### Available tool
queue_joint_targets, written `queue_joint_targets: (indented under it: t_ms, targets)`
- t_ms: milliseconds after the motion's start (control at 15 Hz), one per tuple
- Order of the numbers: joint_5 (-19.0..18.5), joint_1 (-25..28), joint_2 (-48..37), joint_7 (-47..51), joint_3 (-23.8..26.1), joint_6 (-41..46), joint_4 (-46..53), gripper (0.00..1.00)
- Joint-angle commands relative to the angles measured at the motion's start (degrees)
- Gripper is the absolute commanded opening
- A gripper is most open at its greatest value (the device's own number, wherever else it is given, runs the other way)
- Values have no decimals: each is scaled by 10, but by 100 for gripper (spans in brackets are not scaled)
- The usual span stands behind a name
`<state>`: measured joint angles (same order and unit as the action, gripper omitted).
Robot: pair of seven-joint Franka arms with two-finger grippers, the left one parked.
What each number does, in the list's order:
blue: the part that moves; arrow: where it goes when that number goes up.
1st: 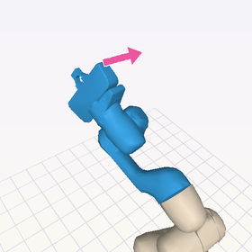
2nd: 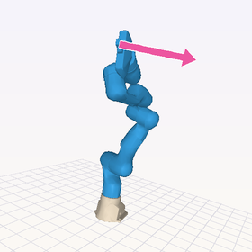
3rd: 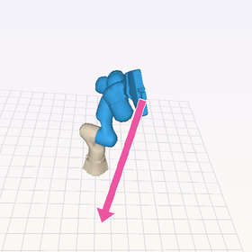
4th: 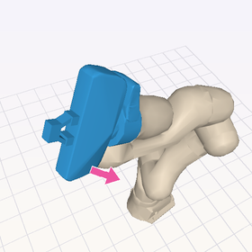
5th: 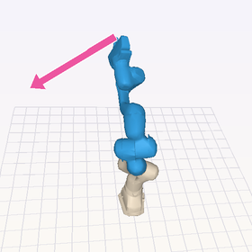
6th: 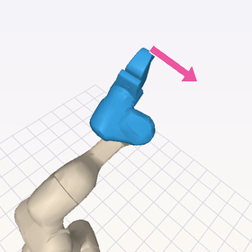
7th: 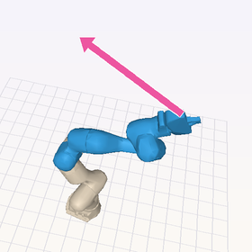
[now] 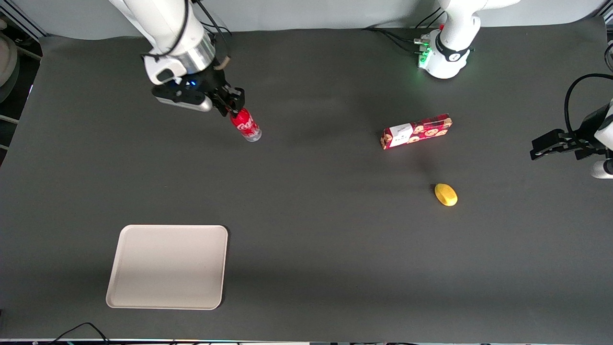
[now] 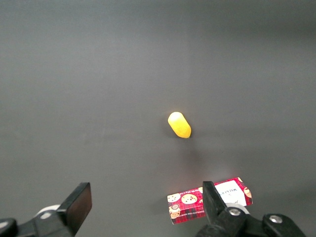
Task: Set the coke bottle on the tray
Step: 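Lift the bottle and carry it with the right gripper to the tray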
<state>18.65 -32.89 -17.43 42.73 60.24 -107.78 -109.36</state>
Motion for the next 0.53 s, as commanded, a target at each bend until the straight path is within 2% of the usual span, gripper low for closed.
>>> queue_joint_targets:
  t_ms: [0, 67, 200, 467]
  targets:
    - [-36, -17, 8, -4, -1, 28, 28, 0]
    - [-50, -34, 14, -27, -1, 28, 28, 0]
    - [-55, -56, 21, -74, -13, 31, 27, 0]
    - [-62, -86, 41, -231, -93, 32, 23, 0]
